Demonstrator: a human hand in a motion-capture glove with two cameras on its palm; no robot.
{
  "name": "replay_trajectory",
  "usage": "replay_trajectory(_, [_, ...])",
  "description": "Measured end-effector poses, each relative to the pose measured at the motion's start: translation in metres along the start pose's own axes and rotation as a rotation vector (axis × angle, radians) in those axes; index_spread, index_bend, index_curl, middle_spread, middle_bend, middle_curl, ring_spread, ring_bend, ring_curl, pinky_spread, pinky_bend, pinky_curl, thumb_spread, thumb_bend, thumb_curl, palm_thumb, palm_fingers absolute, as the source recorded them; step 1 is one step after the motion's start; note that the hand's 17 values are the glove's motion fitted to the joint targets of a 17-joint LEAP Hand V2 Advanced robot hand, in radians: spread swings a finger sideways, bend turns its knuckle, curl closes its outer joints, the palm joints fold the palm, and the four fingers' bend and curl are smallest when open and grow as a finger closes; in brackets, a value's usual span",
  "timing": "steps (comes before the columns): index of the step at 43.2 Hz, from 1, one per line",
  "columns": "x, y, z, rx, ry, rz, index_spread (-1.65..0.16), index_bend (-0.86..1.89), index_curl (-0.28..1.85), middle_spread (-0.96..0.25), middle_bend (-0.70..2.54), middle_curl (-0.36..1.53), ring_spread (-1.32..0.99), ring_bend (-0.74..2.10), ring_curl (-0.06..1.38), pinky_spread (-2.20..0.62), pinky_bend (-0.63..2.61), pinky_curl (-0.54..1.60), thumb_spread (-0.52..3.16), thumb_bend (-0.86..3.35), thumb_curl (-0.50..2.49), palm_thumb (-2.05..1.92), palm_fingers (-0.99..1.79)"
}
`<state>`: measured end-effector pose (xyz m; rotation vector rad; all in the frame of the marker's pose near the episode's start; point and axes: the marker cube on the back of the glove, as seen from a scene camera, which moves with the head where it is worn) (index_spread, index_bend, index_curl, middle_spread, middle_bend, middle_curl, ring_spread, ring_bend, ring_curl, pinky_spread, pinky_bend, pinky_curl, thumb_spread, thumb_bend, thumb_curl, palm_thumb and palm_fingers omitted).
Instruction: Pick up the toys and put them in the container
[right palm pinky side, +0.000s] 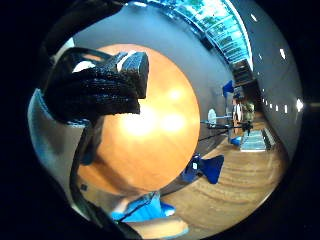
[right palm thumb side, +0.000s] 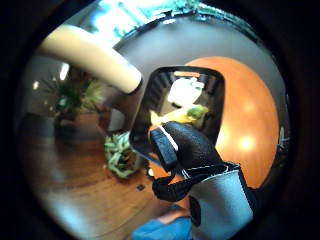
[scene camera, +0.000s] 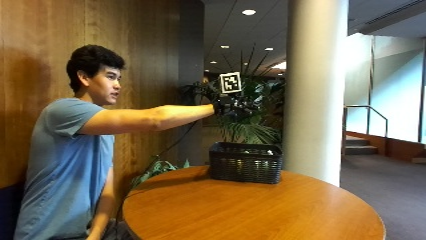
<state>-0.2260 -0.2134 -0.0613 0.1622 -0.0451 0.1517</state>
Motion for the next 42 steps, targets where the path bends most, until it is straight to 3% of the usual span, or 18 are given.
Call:
replay_trajectory(6, [0.033, 0.003, -0.002, 0.017, -0.024, 0.170, -0.27, 0.12, 0.14, 0.05, 0.19, 0.52, 0.09, 0.70, 0.22, 0.05, 1.49, 0.36, 1.22, -0.03, 0.40, -0.02, -0.13])
replay_trajectory(12, [0.093, 0.022, 0.004, 0.015, 0.158, 0.059, -0.27, 0.11, 0.15, 0.05, 0.18, 0.50, 0.09, 0.70, 0.21, 0.05, 1.45, 0.35, 1.21, -0.03, 0.37, -0.02, -0.12])
replay_trajectory(18, [0.122, 0.034, -0.003, 0.013, -0.029, 0.133, -0.27, 0.12, 0.16, 0.05, 0.18, 0.48, 0.09, 0.66, 0.21, 0.05, 1.43, 0.34, 1.21, -0.03, 0.35, -0.02, -0.13])
replay_trajectory(23, [0.173, 0.050, 0.002, -0.002, 0.075, 0.145, -0.27, 0.12, 0.17, 0.04, 0.17, 0.47, 0.09, 0.60, 0.19, 0.05, 1.42, 0.33, 1.20, -0.03, 0.33, -0.02, -0.14])
replay_trajectory(30, [0.223, 0.075, 0.015, -0.040, 0.111, 0.037, -0.27, 0.11, 0.17, 0.03, 0.17, 0.45, 0.08, 0.56, 0.18, 0.06, 1.39, 0.33, 1.20, -0.03, 0.31, -0.02, -0.14])
replay_trajectory(34, [0.238, 0.081, 0.022, -0.051, 0.087, 0.113, -0.27, 0.11, 0.17, 0.03, 0.17, 0.43, 0.08, 0.54, 0.18, 0.06, 1.39, 0.33, 1.19, -0.03, 0.30, -0.02, -0.14])
replay_trajectory(38, [0.247, 0.091, 0.023, -0.078, 0.032, 0.023, -0.27, 0.11, 0.17, 0.02, 0.17, 0.42, 0.08, 0.53, 0.18, 0.06, 1.39, 0.33, 1.19, -0.03, 0.29, -0.02, -0.13])
replay_trajectory(42, [0.254, 0.093, 0.024, -0.085, 0.060, 0.061, -0.28, 0.10, 0.17, 0.02, 0.17, 0.41, 0.08, 0.52, 0.18, 0.06, 1.38, 0.32, 1.19, -0.03, 0.29, -0.02, -0.13])
